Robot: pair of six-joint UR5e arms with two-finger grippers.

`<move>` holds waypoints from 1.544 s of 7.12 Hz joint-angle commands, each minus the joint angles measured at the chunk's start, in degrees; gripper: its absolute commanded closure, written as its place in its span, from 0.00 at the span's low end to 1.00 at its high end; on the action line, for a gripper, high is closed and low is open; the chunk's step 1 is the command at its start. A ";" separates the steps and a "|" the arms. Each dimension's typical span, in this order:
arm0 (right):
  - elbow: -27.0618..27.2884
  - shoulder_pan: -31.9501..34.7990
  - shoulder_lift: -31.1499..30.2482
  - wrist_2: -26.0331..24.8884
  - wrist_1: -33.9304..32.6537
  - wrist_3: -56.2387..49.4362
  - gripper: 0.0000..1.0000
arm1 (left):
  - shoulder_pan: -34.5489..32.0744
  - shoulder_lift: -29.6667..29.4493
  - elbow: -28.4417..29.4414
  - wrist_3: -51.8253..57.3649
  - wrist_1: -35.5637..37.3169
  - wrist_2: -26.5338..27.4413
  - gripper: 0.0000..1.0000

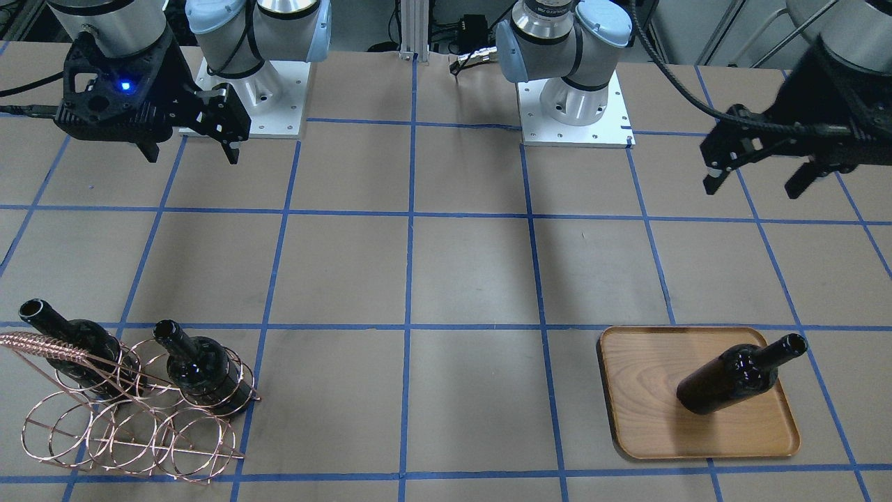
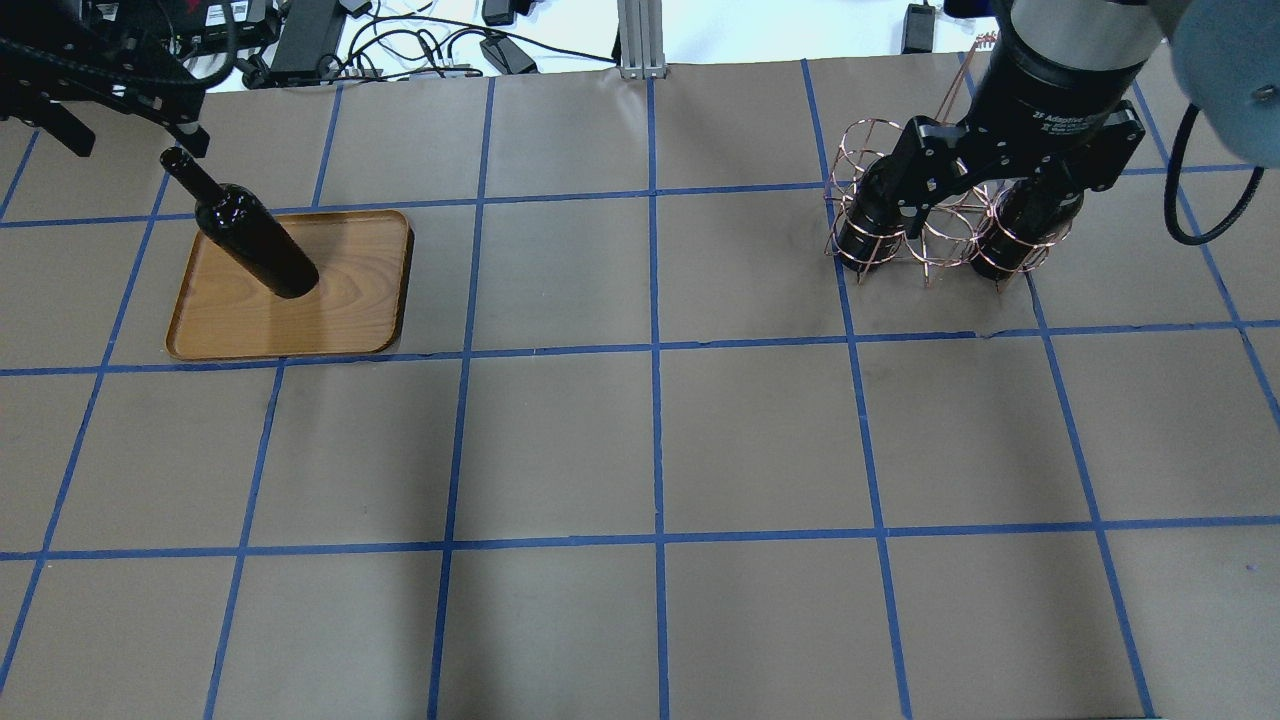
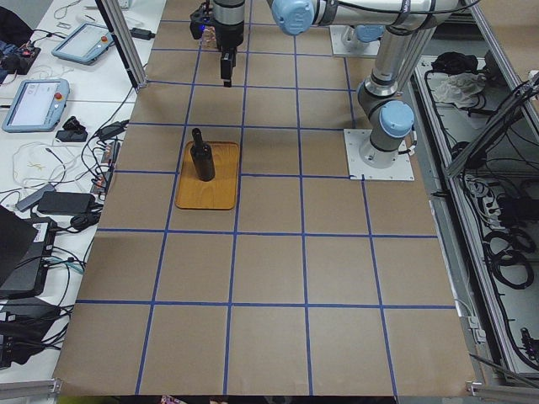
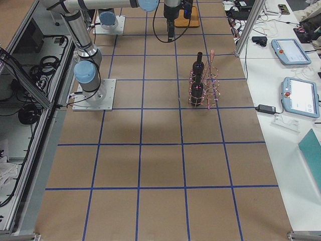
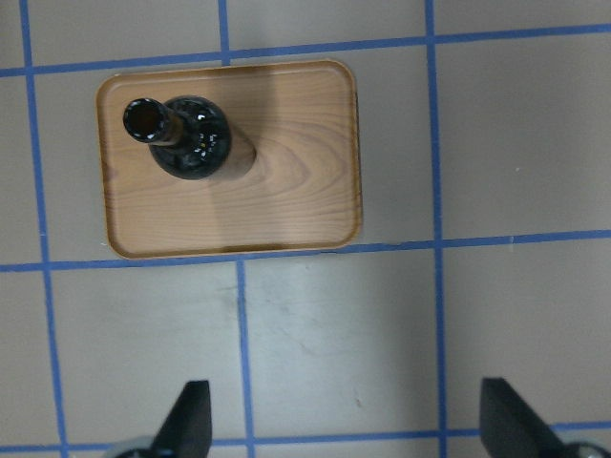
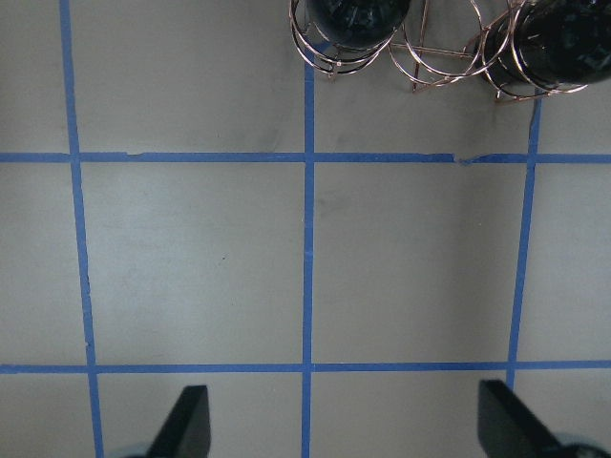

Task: Take wine from basket and place on tray
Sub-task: 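Open the left gripper and raise it away from the bottle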

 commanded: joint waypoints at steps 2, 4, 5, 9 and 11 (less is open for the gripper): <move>-0.08 -0.07 -0.06 0.02 -0.31 -0.17 0.00 | -16.43 1.24 -7.02 -14.49 10.89 9.60 0.00; 0.00 -0.07 0.29 -0.07 -8.62 -0.35 0.00 | -15.15 0.46 -4.58 -13.96 8.37 2.62 0.00; 0.01 -0.07 0.29 -0.07 -7.96 -0.35 0.00 | -13.57 -0.41 -1.34 -14.48 4.52 -1.85 0.00; 0.18 -0.07 0.37 0.11 -7.60 -0.26 0.00 | -10.12 1.23 -2.34 -13.96 -2.21 -2.78 0.00; 0.53 -0.07 0.38 0.20 -7.52 -0.26 0.00 | -10.12 1.51 -2.54 -13.78 -0.89 1.33 0.00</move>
